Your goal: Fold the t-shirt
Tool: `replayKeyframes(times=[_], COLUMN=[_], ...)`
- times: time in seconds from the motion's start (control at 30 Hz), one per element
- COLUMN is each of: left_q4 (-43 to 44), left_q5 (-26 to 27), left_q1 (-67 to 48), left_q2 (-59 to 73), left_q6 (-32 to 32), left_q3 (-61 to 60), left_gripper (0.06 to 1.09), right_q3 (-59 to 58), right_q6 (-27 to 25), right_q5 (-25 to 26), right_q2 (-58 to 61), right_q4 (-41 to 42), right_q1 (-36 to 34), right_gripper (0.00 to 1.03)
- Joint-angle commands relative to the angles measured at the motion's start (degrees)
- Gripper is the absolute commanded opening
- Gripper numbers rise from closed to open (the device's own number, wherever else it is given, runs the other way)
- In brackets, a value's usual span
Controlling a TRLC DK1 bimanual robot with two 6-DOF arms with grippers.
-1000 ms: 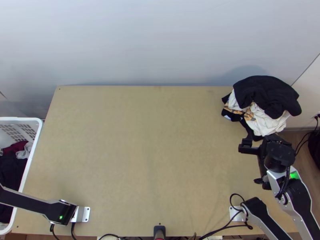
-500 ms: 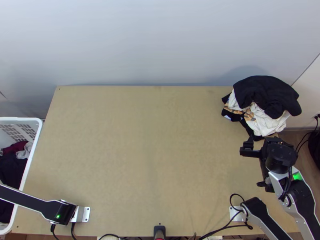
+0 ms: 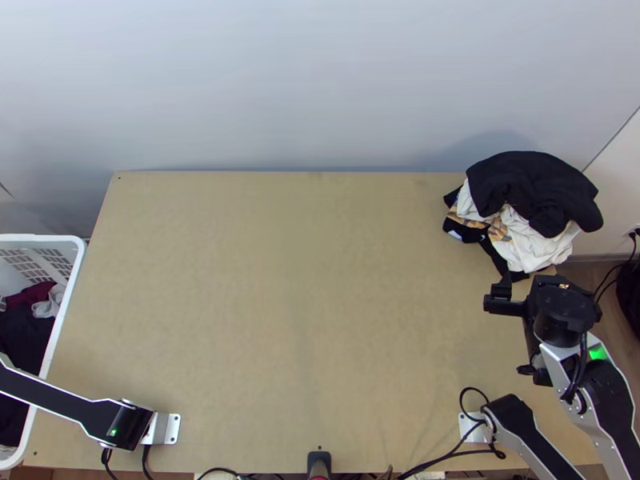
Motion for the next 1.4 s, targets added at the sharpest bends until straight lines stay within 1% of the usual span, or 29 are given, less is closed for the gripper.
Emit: replayKeyframes(times=[0.0, 0.03, 0.07, 0.1, 0.17, 0.27, 0.43, 0.53, 0.6, 0.93, 1.1, 1.3, 1.37], left_q4=[-6.37, -8.83, -11.11, -13.49, -18.32, -22.89, -23.33, -23.33, -23.33, -23.33, -23.07, -21.75, -21.75], left_q5=[4.02, 4.81, 6.74, 8.85, 14.74, 20.02, 29.24, 33.73, 35.75, 42.78, 42.78, 42.78, 42.08], left_q1=[-0.11, -0.2, -0.28, -0.28, -0.28, -0.46, -0.46, -0.99, -1.69, -8.54, -16.98, -29.11, -35.53], left_q2=[1.33, 0.46, -1.04, -2.62, -5.78, -11.32, -22.92, -29.78, -34.88, -60.72, -71.7, -81.19, -83.57], left_q6=[-0.25, -0.61, -1.57, -2.54, -3.68, -4.12, -5.35, -5.62, -5.97, -7.55, -8.34, -15.72, -17.22], left_q3=[4.78, 5.22, 5.22, 5.22, 5.13, 4.25, -0.58, -3.66, -5.59, -12.27, -13.33, -10.87, -10.87], left_gripper=[0.1, 0.1, 0.1, 0.1, 0.1, 0.1, 0.09, 0.1, 0.09, 0.09, 0.09, 0.09, 0.09], right_q3=[0.45, 0.45, 0.45, 0.45, 0.45, 0.71, 1.42, 2.03, 2.56, 3.7, 3.53, 3.88, 3.96], right_q6=[-0.24, -0.15, -0.15, -0.15, -0.07, 0.11, 0.11, 0.2, 0.37, 0.73, 1.08, 1.52, 1.52], right_q5=[0.53, 0.53, 0.53, 0.53, 0.53, 0.45, 0.45, 0.45, 0.36, 0.36, 0.36, 0.36, 0.36], right_q2=[0.17, 0.17, 0.08, 0.08, 0.08, -0.18, -0.53, -0.62, -0.53, -1.85, -4.93, -8.53, -9.41], right_q4=[-0.29, -0.29, -0.2, -0.2, -0.03, 0.06, 0.06, 0.06, 0.06, -0.29, -2.49, -5.04, -5.39], right_q1=[-0.06, -0.06, -0.14, -0.14, -0.23, -0.23, -0.23, -0.23, -0.14, -0.32, -0.76, -0.93, -1.02], right_gripper=[0.98, 0.98, 0.98, 0.98, 0.98, 0.98, 0.98, 0.98, 0.98, 0.98, 0.98, 0.98, 0.98])
